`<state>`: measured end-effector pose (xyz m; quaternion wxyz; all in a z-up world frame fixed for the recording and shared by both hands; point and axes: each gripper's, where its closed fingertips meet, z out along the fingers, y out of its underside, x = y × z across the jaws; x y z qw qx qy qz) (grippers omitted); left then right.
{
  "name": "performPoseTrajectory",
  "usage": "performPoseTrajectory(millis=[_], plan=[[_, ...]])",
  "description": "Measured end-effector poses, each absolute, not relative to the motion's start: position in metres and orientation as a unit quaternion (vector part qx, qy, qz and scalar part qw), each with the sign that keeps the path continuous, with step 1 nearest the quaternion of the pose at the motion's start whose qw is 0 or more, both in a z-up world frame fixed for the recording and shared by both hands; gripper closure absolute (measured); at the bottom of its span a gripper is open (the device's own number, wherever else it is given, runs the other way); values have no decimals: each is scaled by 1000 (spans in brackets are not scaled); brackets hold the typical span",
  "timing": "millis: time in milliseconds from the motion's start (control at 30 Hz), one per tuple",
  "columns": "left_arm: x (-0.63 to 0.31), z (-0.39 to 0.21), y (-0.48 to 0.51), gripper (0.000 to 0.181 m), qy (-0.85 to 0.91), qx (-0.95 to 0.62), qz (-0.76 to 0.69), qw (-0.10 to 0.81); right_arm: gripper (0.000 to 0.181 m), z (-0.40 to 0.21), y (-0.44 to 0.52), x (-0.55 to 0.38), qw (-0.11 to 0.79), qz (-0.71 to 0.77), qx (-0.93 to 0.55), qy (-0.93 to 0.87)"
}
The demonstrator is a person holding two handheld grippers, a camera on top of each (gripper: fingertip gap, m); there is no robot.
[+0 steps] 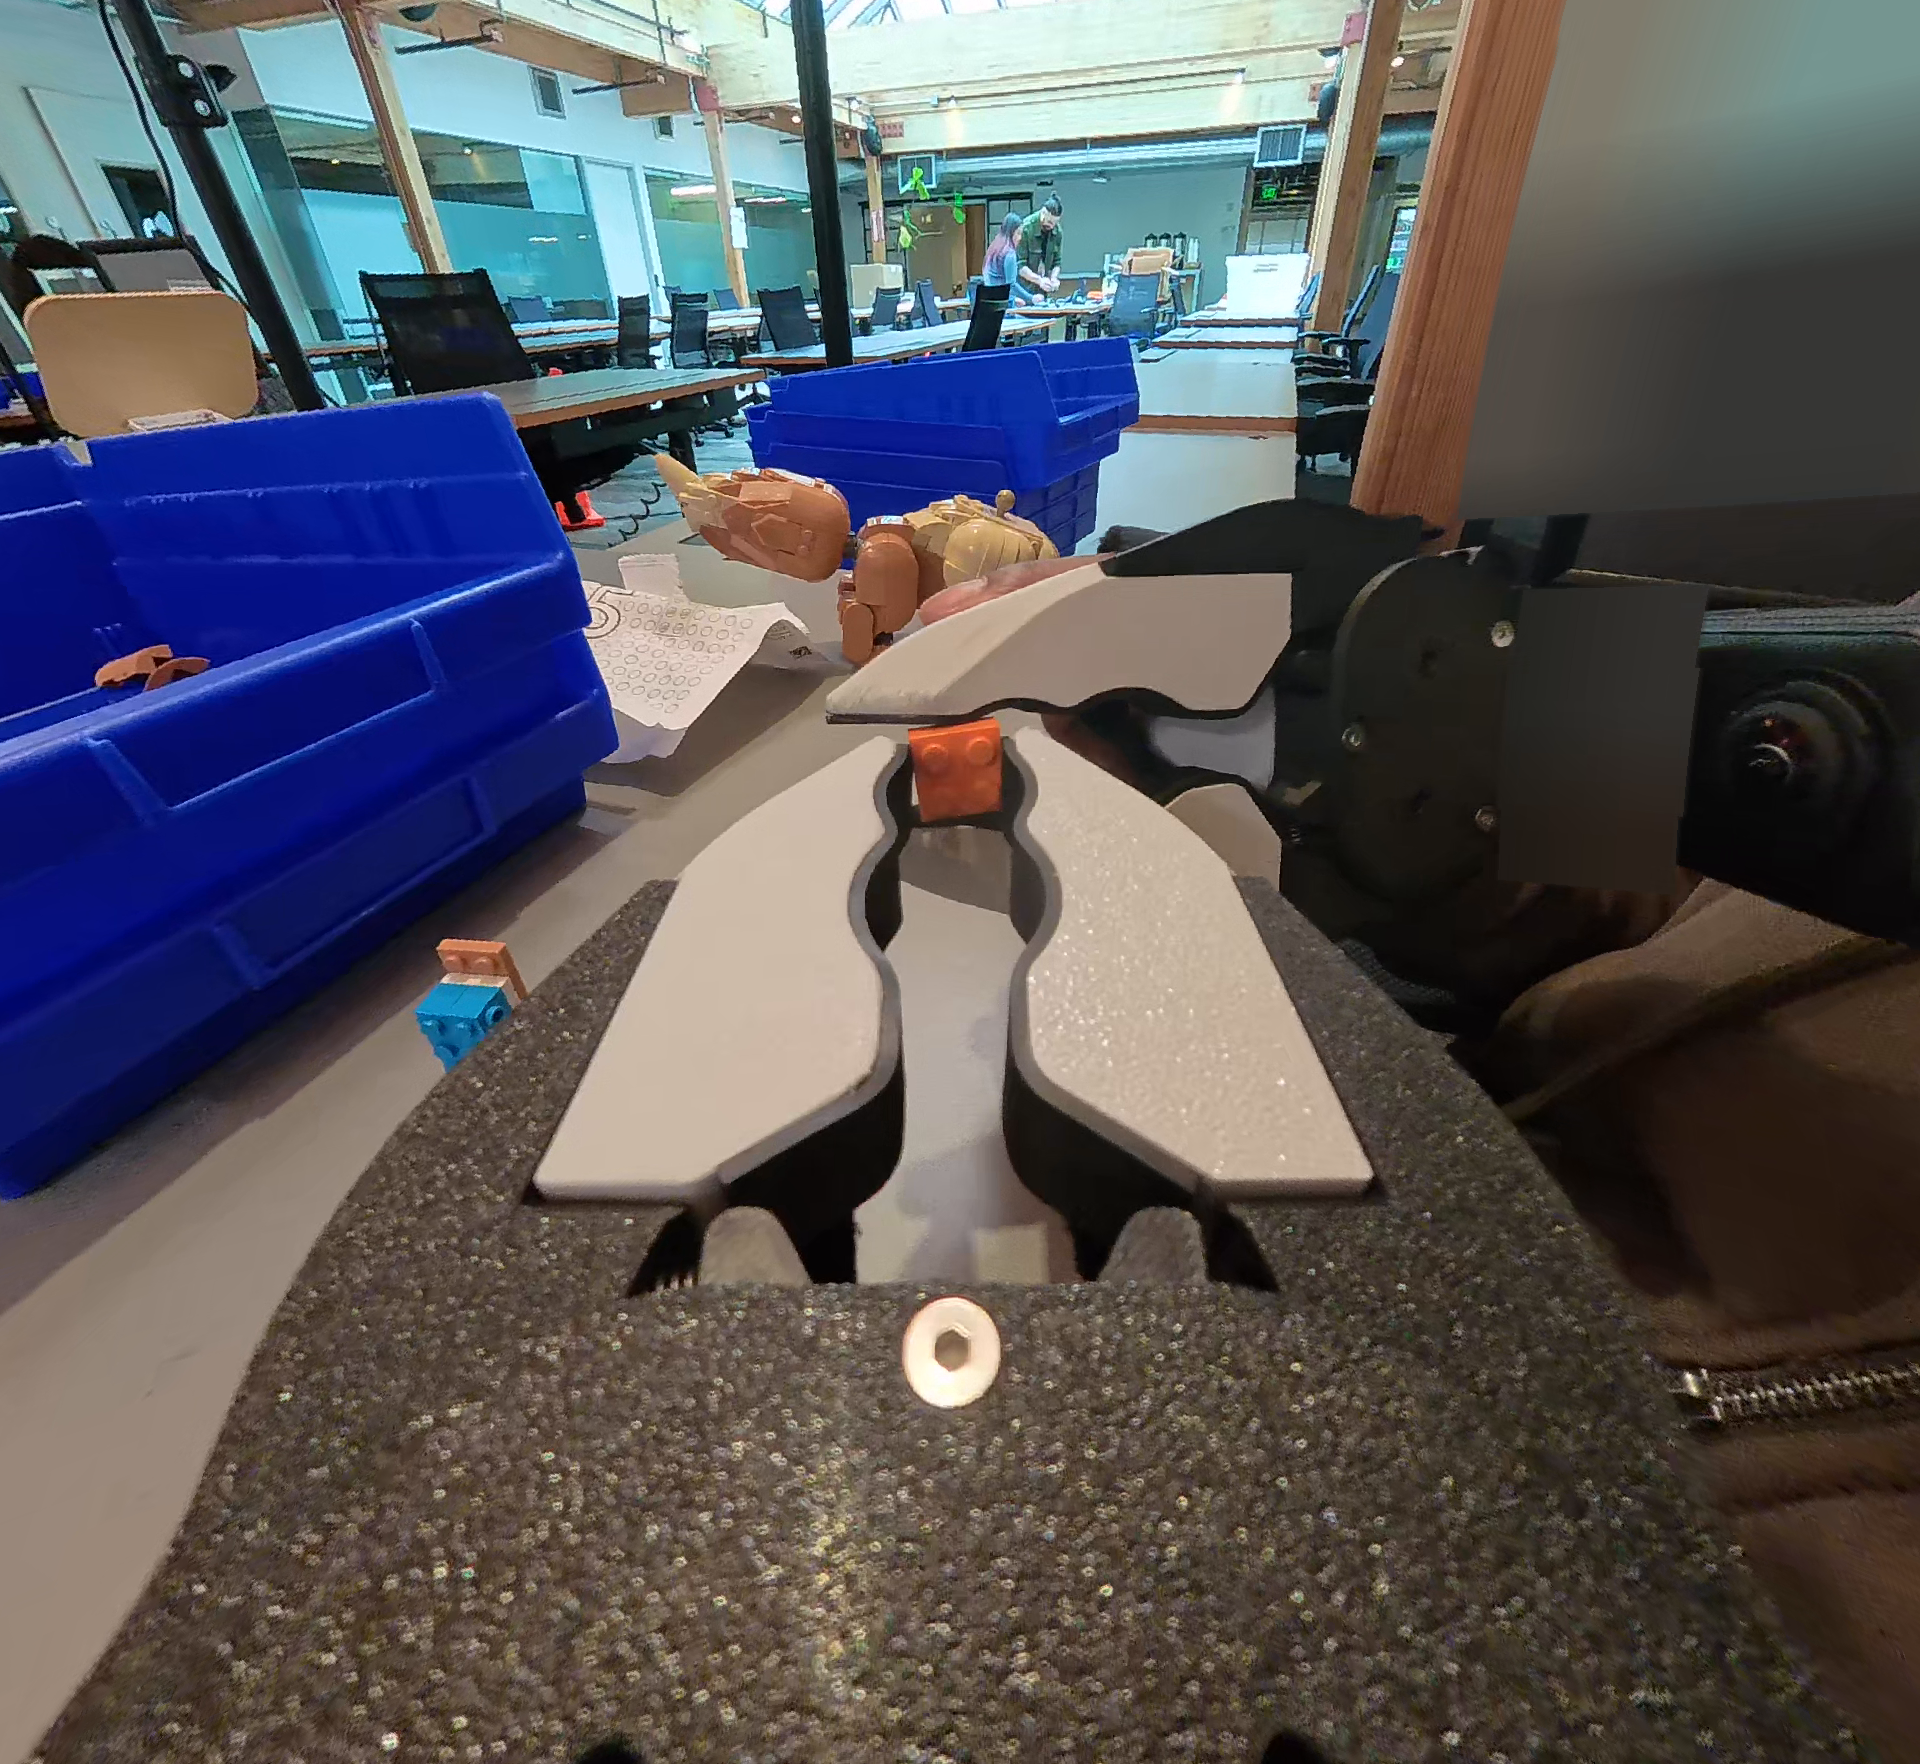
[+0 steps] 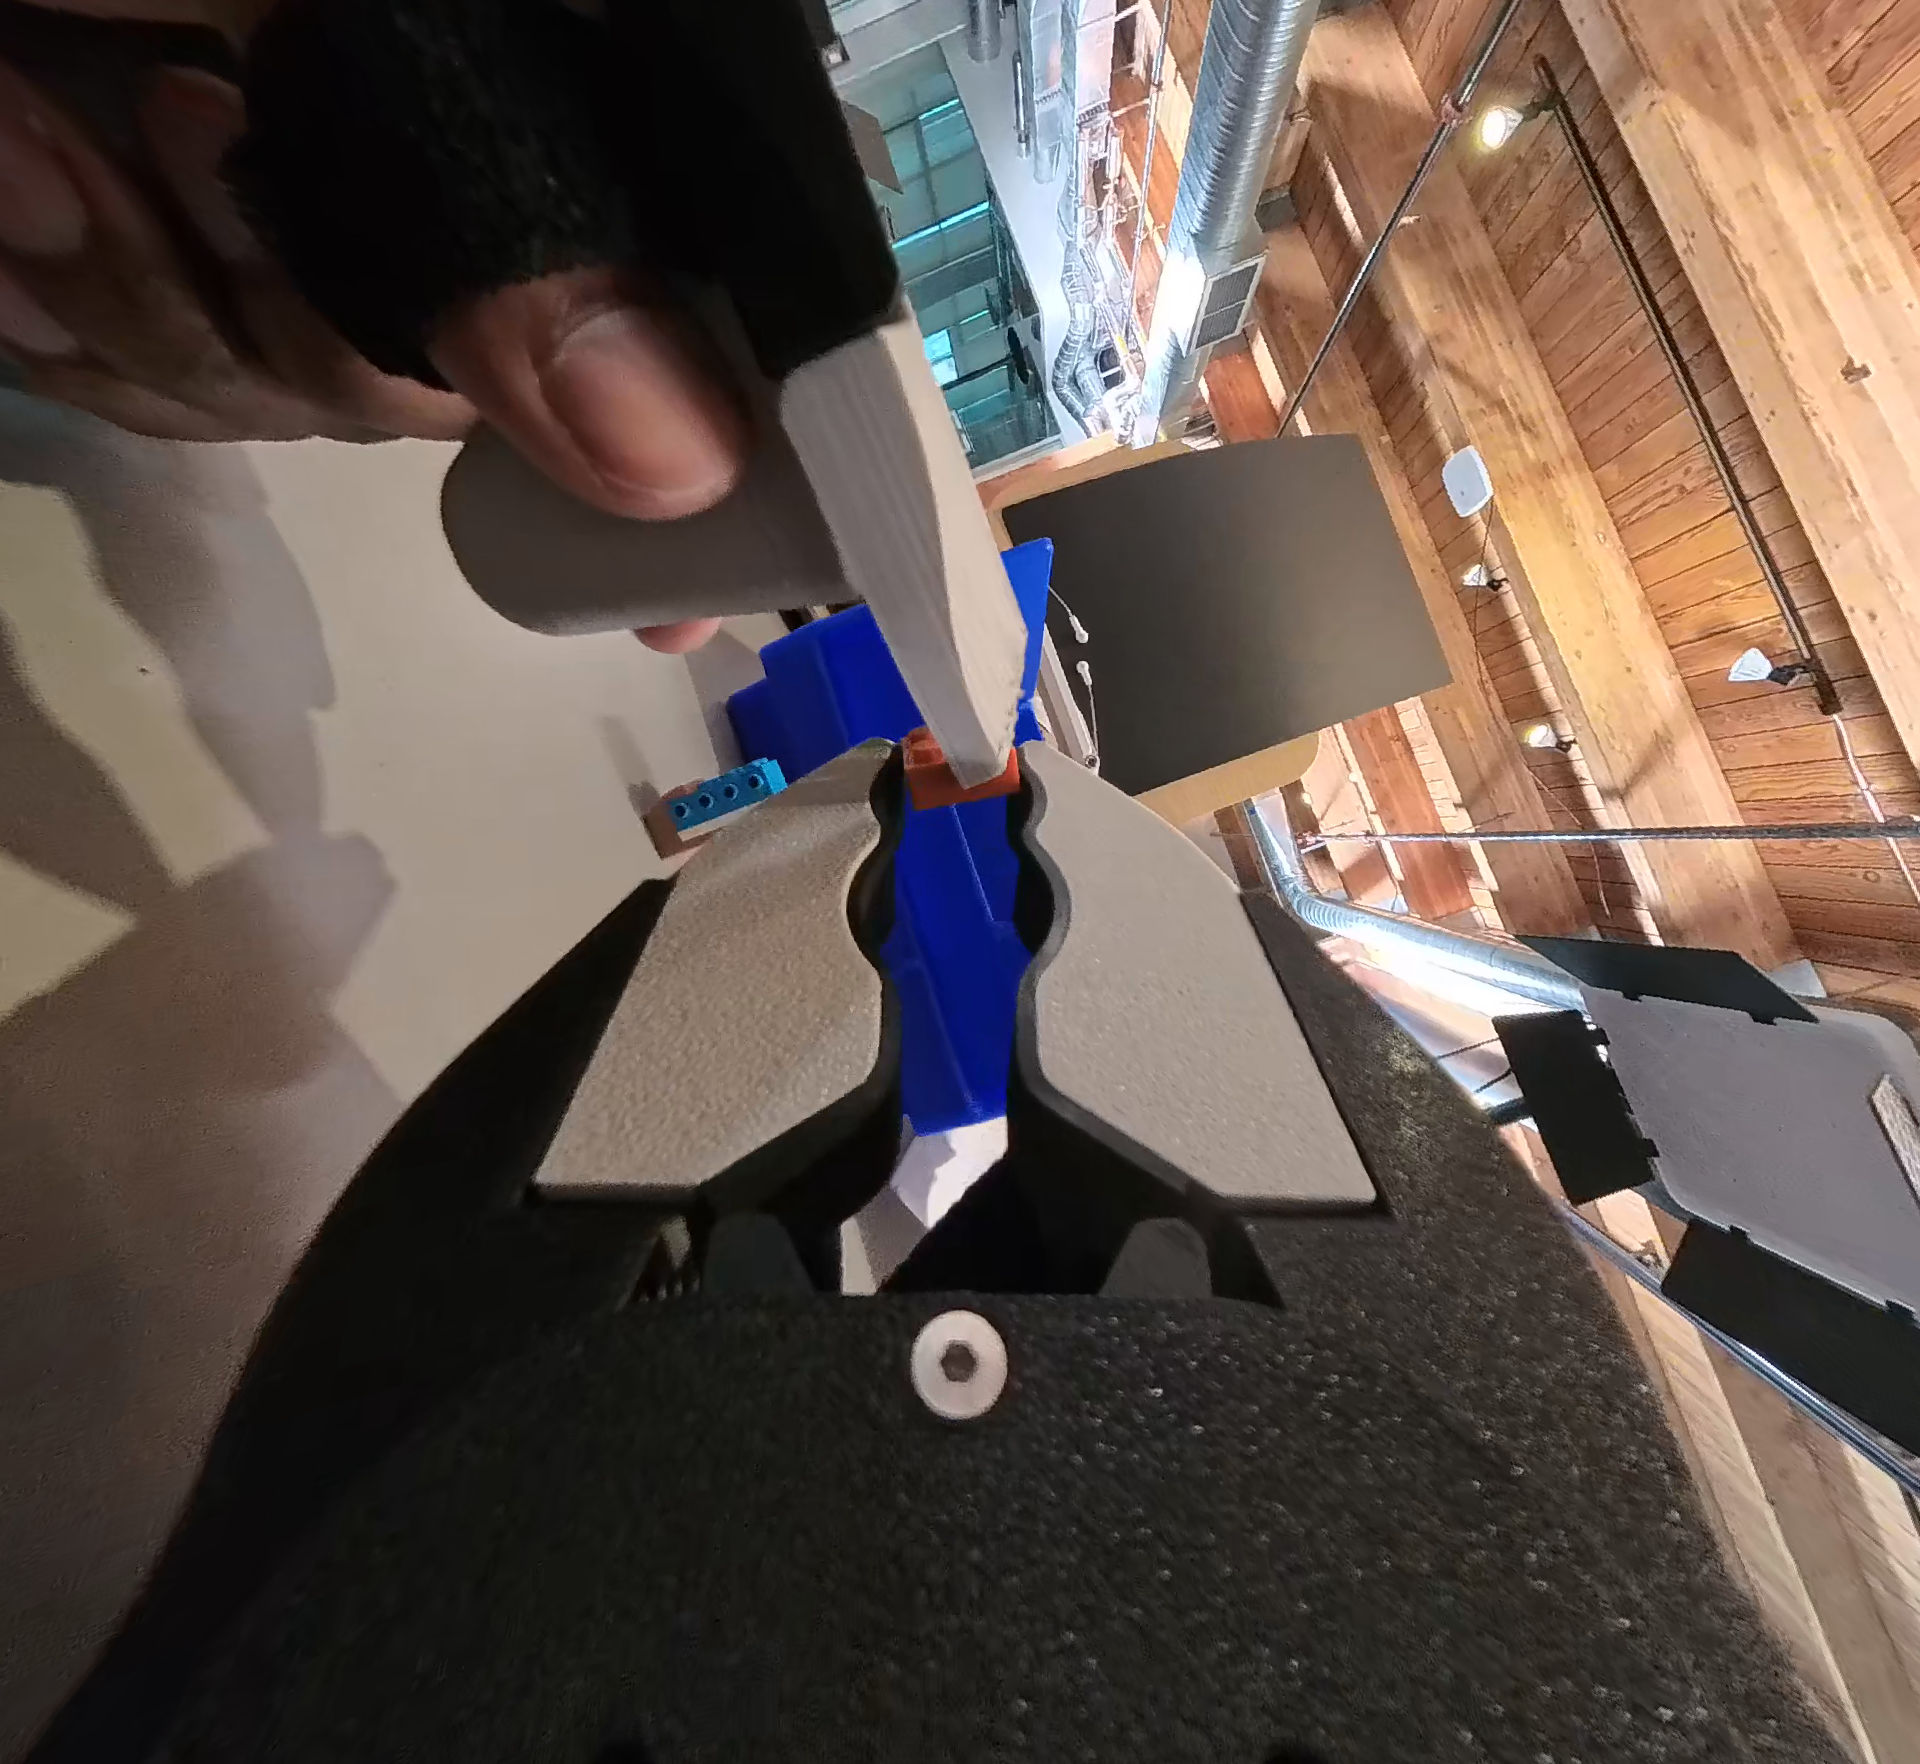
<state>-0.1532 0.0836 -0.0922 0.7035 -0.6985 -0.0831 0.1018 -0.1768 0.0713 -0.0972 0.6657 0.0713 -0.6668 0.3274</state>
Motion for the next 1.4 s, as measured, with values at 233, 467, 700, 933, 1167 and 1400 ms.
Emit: performPoseTrajectory(millis=[233,467,700,933,1167,1400], plan=[[-157,-93,84,157,-93,-696,109,704,163,-100,72,-178,663,318,70,-674],[-155,-96,86,165,-86,-708,108,693,163,-100,72,-178,665,317,69,-672],[-154,-95,85,165,-86,-707,114,692,161,-98,72,-177,672,316,73,-666],[-155,-97,86,165,-83,-715,132,681,163,-98,70,-176,679,306,78,-663],[-156,-96,85,165,-87,-712,137,683,163,-97,72,-178,680,307,72,-662],[-156,-96,84,165,-89,-712,136,683,164,-97,72,-179,679,306,70,-664]])
